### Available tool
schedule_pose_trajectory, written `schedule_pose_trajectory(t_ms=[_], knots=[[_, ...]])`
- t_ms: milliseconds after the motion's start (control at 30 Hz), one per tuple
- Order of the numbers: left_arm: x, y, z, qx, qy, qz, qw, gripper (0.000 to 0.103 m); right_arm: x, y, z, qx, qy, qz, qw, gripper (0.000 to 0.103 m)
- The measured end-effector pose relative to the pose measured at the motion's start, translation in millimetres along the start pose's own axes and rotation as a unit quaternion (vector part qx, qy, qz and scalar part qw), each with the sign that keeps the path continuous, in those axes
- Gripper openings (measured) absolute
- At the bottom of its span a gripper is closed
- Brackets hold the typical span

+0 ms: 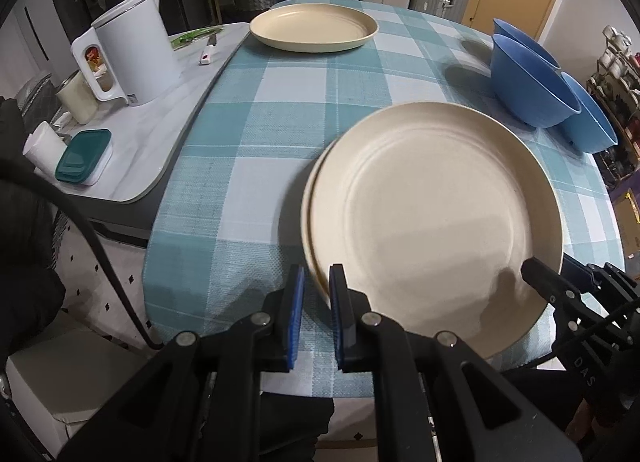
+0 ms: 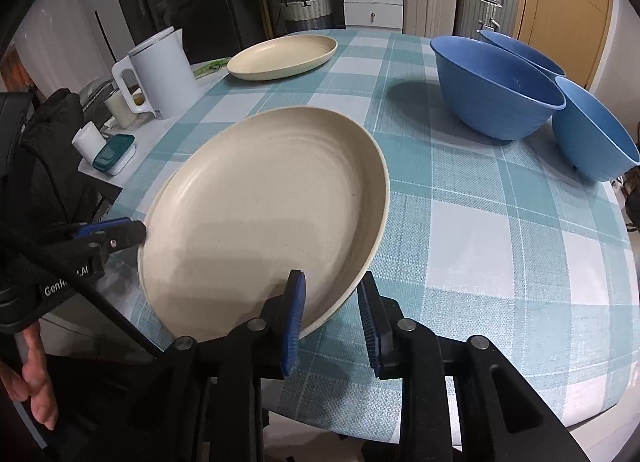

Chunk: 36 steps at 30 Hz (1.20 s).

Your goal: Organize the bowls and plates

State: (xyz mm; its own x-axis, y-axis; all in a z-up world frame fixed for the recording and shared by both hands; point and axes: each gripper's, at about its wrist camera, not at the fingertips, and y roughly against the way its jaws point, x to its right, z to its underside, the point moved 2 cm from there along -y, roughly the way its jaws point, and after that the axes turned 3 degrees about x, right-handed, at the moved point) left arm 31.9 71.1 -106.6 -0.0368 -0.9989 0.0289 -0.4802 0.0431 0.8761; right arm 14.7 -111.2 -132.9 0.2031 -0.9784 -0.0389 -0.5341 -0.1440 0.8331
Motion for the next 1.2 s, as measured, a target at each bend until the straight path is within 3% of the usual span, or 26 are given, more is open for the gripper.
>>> schedule_pose_trajectory(t_ms=[333,733,1200], knots=[[-1.8,-0.5,-0.2,0.001,0.006,-0.001,1.0,0.009,4.2,-0.3,-1.2,-0.009,-0.004,-0.013,1.0,0.026],[0.6,-1.4,-0.7,0.002,0.004,-0.006,1.0,0.01,15.4,8.1,-9.7,0.016,-0.005,0.026,1.0,0.027],[-7.4,-1.1,-2.8,0.005,0.026,0.001,0.9996,0.013,24.2,-25.2,-6.3,-0.038,-0.072,-0.051,0.995,0.027]])
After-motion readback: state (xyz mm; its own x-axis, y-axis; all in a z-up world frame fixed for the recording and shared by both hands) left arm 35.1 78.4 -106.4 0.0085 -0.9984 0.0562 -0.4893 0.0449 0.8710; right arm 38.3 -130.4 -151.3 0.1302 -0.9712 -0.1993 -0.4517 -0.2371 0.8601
